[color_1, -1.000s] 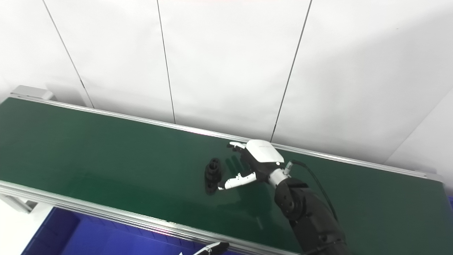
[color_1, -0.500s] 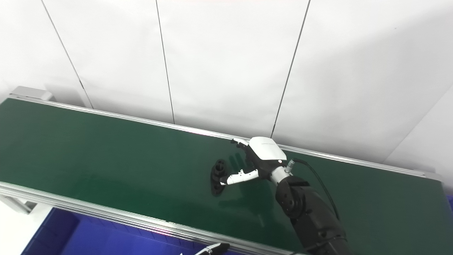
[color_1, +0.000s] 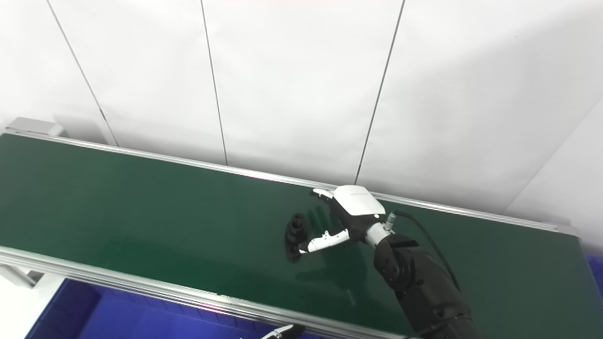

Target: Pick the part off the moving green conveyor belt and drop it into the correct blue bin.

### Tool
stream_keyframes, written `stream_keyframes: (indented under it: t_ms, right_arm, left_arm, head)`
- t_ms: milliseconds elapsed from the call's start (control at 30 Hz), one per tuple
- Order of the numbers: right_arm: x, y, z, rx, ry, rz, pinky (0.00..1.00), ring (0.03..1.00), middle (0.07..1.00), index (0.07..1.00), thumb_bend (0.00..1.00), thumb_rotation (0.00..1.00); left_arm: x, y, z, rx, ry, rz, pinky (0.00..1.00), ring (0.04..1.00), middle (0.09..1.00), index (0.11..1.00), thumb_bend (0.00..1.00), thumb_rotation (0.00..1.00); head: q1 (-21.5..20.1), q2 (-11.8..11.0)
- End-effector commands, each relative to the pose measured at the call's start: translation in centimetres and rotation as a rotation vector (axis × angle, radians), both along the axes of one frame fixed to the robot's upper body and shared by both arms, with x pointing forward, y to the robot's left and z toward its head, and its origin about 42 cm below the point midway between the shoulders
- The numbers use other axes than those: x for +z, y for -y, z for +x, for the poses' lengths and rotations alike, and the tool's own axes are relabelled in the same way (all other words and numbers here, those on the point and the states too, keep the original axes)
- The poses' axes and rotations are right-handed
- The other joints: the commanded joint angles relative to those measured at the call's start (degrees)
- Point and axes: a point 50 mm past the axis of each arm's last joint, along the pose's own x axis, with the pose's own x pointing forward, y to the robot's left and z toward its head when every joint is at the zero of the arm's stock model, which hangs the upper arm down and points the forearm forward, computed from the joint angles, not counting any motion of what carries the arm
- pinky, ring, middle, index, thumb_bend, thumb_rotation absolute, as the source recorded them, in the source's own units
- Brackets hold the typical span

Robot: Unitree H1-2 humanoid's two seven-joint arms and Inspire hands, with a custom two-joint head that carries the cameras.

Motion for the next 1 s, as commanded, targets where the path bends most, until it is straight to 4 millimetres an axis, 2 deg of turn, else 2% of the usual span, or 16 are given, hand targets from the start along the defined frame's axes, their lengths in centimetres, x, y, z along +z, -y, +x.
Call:
stream_keyframes:
  t_ms: [0,267,400,633,833,967]
  right_arm:
    - [-3.5,-1.6,-2.7,0.106,-0.152,-0.099,0.61,0.772,0.860,0.898,1.00,0.71]
    - [-5.5,-0.8,-3.9,0.113,-0.161,-0.166,0.56,0.745,0.842,0.893,1.00,0.68]
    - [-6.9,-0.4,-4.5,0.098,-0.161,-0.172,0.56,0.767,0.866,0.904,1.00,0.70]
    - [-7.8,-0.9,-5.1,0.085,-0.172,-0.178,0.57,0.773,0.877,0.909,1.00,0.70]
    - [-8.6,-1.5,-5.9,0.090,-0.195,-0.153,0.50,0.724,0.868,0.899,1.00,0.70]
    - [-8.9,-2.0,-6.4,0.098,-0.217,-0.163,0.55,0.753,0.870,0.910,1.00,0.70]
  left_arm:
    - [0.9,1.1,-0.8,0.002,0.017,-0.041,0.86,0.900,0.894,0.871,1.00,0.93]
    - [0.9,1.0,-0.7,0.000,0.018,-0.039,0.85,0.900,0.890,0.871,1.00,0.93]
    - [0.9,1.0,-0.7,0.000,0.016,-0.047,0.85,0.903,0.886,0.869,1.00,0.93]
    - [1.0,0.8,-1.1,0.002,0.011,-0.044,0.86,0.905,0.890,0.871,1.00,0.92]
    - [1.1,0.8,-1.1,0.000,0.013,-0.047,0.87,0.906,0.889,0.870,1.00,0.92]
    - [1.2,0.8,-1.2,0.003,0.018,-0.039,0.86,0.904,0.889,0.872,1.00,0.93]
  head:
    - [-0.06,0.15]
    - [-0.40,0.22]
    - [-0.28,0.52]
    - [-0.52,0.75]
    - [-0.38,1.01]
    - [-0.49,1.37]
